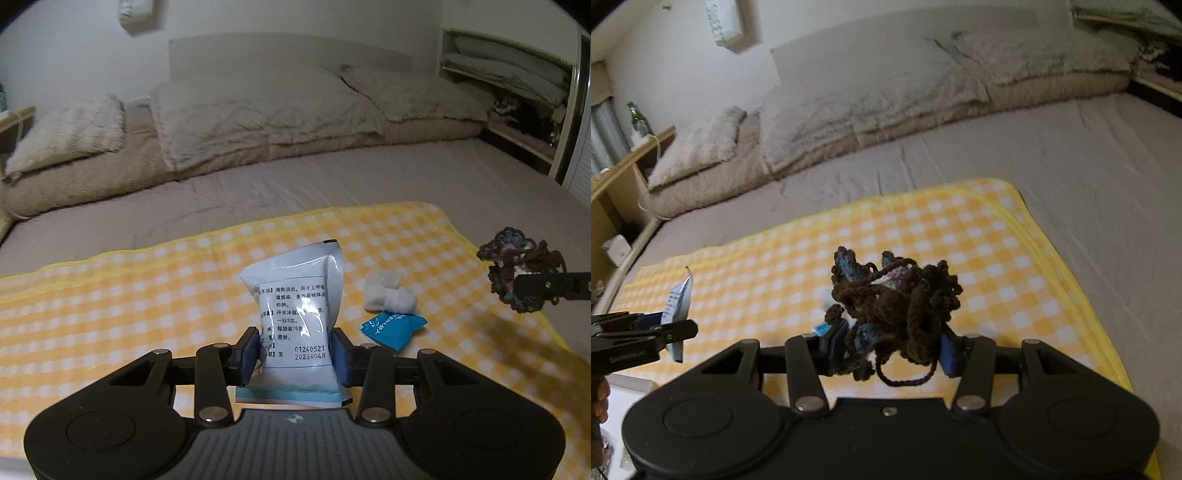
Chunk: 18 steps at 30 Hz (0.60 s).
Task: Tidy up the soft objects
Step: 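Lift and carry the knitted item and sachet over the white box with both tools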
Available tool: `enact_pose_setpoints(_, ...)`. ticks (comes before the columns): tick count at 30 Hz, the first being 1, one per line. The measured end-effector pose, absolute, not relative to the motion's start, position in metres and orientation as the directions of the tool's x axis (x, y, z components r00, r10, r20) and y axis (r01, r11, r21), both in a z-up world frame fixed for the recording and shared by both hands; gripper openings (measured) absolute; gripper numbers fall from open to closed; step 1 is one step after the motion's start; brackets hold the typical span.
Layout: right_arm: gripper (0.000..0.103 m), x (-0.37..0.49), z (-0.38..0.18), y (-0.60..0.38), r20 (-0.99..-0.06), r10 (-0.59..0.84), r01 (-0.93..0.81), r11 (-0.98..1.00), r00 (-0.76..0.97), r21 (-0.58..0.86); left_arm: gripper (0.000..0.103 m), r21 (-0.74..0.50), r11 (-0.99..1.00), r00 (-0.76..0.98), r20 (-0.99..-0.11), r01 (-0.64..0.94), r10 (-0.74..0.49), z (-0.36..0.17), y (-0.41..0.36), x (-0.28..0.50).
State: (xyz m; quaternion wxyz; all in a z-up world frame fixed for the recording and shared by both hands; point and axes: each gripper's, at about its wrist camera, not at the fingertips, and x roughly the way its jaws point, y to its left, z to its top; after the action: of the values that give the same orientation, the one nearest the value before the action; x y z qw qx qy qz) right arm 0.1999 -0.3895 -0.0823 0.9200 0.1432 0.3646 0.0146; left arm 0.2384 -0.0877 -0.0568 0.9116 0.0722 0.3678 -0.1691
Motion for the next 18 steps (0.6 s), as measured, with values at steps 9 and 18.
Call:
enact_pose_setpoints(9,0.050,0.175,-0.038,-0.351,-0.607,0.180,0.009,0.956,0.775,0.294,0.043,0.037,0.953,0.711,-0.674,0.302,-0.199,-0.014,-0.038,0.179)
enact_pose_setpoints(18,0.050,0.155,-0.014,-0.298,-0.573,0.254,-0.076,0.946,0.779,0.316,0.043,0.011,0.979,0.716,-0.684,0.202,-0.140,-0.006,0.032,0.131)
